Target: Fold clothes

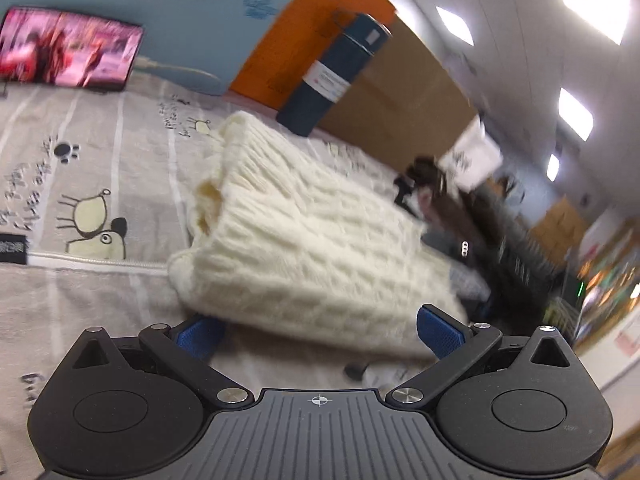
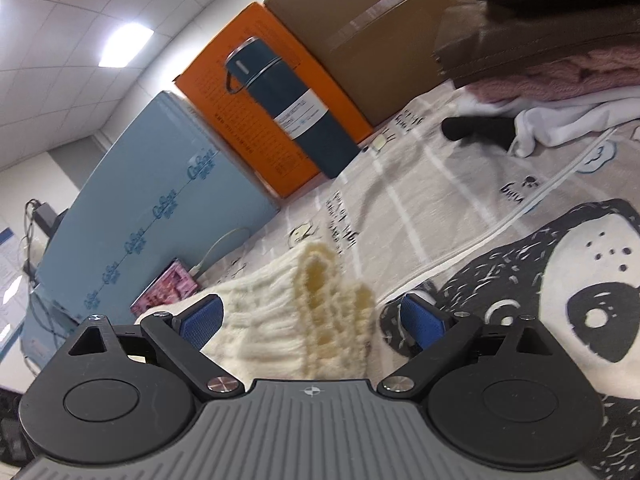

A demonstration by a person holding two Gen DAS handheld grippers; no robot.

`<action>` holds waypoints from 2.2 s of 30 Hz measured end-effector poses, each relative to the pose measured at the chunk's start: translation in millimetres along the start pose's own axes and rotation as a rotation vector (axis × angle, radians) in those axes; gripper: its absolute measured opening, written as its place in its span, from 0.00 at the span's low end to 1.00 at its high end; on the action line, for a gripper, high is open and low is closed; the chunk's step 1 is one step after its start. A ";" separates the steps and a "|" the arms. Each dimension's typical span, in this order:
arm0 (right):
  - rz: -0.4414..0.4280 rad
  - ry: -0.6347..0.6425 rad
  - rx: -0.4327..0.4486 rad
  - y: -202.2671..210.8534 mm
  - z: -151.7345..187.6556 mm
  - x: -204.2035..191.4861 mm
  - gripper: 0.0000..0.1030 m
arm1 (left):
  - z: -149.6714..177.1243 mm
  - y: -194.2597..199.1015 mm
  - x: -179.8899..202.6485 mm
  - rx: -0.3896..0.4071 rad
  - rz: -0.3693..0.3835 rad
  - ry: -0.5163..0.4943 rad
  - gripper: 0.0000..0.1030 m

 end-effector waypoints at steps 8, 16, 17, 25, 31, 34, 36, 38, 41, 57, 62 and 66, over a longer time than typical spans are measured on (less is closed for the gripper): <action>-0.084 0.089 -0.114 -11.8 8.6 -16.6 0.94 | -13.8 -11.4 -12.3 0.121 0.079 0.121 1.00; -0.057 0.096 -0.106 -8.6 15.0 -21.1 0.72 | -5.9 -13.0 -15.2 0.194 0.026 0.048 0.57; -0.049 0.101 -0.095 -7.2 15.6 -21.7 0.69 | -6.0 -12.1 -16.6 0.201 0.024 0.049 0.55; -0.065 0.154 -0.036 0.2 15.7 -25.8 0.50 | -3.8 -8.0 -12.2 0.227 0.034 0.004 0.47; -0.122 0.184 0.016 8.3 17.2 -29.6 0.43 | -0.9 0.2 -6.0 0.274 0.041 -0.031 0.44; -0.171 0.200 0.050 14.7 18.0 -33.2 0.42 | 2.0 10.1 1.8 0.316 0.041 -0.069 0.44; -0.204 0.202 0.063 18.8 17.2 -36.4 0.42 | 4.2 18.5 7.4 0.332 0.033 -0.087 0.43; -0.205 0.197 0.052 20.8 17.2 -44.0 0.42 | 7.3 28.5 12.4 0.339 0.013 -0.095 0.43; -0.192 0.179 0.013 18.1 20.0 -62.6 0.42 | 13.2 45.8 14.2 0.339 -0.032 -0.083 0.43; -0.275 0.295 -0.211 -76.0 54.4 -207.1 0.42 | 51.1 188.6 -43.8 0.555 -0.282 0.052 0.44; -0.370 0.348 -0.185 -98.3 50.9 -265.7 0.42 | 47.6 239.9 -47.0 0.732 -0.350 0.058 0.44; -0.442 0.334 -0.151 -123.0 54.0 -310.5 0.42 | 43.0 278.3 -55.6 0.891 -0.399 0.060 0.43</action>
Point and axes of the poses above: each gripper's, at about its wrist camera, not at the fingertips, and y roughly against the way its jaws point, x to its right, z to its underside, the point moved 2 cm from there along -y, roughly the way its jaws point, and after that the axes turned 12 degrees about -x, right-handed, at the moved point
